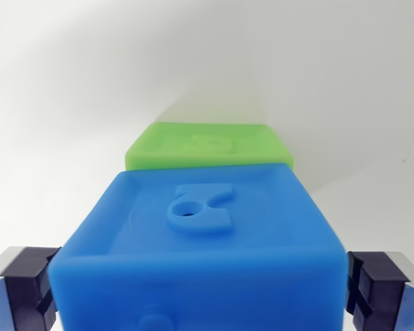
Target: Stack cube
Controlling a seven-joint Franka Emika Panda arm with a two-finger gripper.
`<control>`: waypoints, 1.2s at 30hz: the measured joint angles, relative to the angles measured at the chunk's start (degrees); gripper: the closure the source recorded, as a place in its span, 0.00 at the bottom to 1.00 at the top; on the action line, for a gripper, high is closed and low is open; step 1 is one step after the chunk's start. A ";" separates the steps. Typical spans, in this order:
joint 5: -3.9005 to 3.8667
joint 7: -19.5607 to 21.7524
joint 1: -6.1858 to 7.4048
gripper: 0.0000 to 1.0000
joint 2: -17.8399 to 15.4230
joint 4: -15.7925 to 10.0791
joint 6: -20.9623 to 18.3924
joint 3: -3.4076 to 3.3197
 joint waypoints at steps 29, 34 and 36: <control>-0.33 0.15 0.40 0.00 -4.96 -0.50 -4.17 -0.62; -0.60 0.28 0.60 0.00 -6.76 -0.53 -5.87 -0.88; -0.70 0.33 0.67 0.00 -7.41 -0.52 -6.55 -0.98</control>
